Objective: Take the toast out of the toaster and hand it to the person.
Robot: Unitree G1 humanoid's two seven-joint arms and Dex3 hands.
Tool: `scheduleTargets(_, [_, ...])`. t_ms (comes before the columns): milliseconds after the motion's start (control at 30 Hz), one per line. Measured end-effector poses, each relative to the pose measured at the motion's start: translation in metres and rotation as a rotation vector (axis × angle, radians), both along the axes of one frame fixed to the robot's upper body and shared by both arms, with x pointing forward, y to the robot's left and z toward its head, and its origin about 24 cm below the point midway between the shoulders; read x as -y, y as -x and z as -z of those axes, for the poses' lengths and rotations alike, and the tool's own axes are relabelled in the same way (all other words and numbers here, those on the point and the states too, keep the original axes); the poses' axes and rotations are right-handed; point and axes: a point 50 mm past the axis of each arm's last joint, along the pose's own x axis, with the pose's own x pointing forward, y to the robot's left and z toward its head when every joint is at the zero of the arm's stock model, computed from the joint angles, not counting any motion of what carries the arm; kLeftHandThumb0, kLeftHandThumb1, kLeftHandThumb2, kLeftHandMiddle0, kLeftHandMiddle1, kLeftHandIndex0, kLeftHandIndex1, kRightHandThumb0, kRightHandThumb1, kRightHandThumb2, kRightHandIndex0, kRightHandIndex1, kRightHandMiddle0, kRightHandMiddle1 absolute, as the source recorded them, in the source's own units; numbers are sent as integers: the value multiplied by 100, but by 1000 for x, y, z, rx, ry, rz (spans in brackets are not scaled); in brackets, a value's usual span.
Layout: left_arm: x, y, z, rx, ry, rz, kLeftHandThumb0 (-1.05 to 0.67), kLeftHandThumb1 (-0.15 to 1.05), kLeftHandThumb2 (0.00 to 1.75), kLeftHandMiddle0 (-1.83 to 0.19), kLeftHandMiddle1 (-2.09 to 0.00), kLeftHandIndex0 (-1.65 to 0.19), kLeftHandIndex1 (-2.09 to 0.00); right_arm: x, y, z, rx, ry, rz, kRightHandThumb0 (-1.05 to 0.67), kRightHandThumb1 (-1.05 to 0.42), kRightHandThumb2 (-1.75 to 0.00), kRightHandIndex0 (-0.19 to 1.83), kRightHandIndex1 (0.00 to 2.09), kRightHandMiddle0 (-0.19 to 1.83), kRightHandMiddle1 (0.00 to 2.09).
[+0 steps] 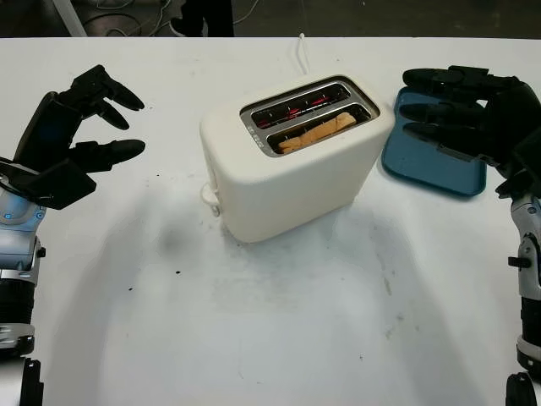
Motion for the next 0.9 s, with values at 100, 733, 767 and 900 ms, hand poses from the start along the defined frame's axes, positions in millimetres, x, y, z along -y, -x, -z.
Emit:
scheduleTargets(100, [0, 0, 0, 0, 0, 0, -105, 92, 26, -42, -143, -28, -133, 0, 0, 0, 0, 0, 0, -25, -81, 0, 87, 1, 78, 0])
scheduleTargets(733, [0, 0, 0, -1, 0, 0, -105, 92, 27, -42, -143, -28, -133, 0, 0, 0, 1, 0, 0, -24, -81, 0, 87, 1, 78, 0])
scheduleTargets(767, [0, 0, 0, -1, 0, 0, -105, 92, 27, -42, -143, -28, -133, 0, 0, 0, 1, 0, 0, -24, -81, 0, 87, 1, 78, 0])
scheduleTargets(900, [0, 0, 0, -1, 0, 0, -105, 92, 27, -42, -143, -28, -133, 0, 0, 0, 1, 1, 0, -25, -81, 0, 88, 1, 78, 0])
